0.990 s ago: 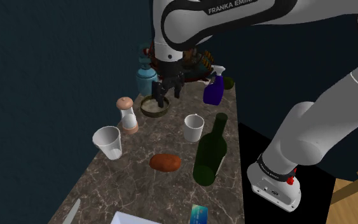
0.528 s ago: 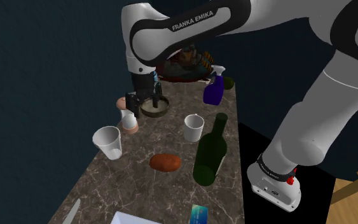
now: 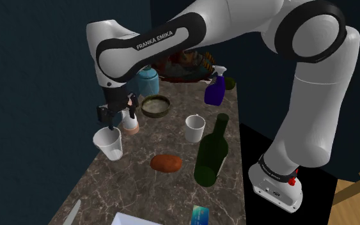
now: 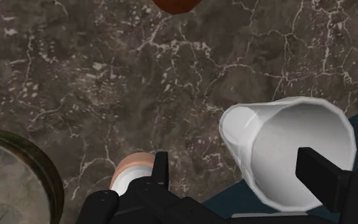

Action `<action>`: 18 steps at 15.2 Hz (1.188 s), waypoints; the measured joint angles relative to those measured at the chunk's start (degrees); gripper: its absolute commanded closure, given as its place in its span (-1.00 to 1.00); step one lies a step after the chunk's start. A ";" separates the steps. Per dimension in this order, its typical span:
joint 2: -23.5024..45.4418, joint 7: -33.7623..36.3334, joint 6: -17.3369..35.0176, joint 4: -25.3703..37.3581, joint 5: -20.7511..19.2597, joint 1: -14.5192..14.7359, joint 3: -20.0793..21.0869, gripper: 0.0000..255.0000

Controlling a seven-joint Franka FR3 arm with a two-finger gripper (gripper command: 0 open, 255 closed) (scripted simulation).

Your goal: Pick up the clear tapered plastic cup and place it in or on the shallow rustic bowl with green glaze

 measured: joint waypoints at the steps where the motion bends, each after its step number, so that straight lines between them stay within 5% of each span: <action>1: 2.26 0.89 0.04 2.19 -0.75 0.78 0.02 -1.00; 16: 6.75 2.29 4.70 1.98 -2.13 2.33 -0.17 -1.00; 17: 6.75 2.29 4.70 1.98 -2.13 2.33 -0.17 1.00; 18: 6.75 2.29 4.70 1.98 -2.13 2.33 -0.17 1.00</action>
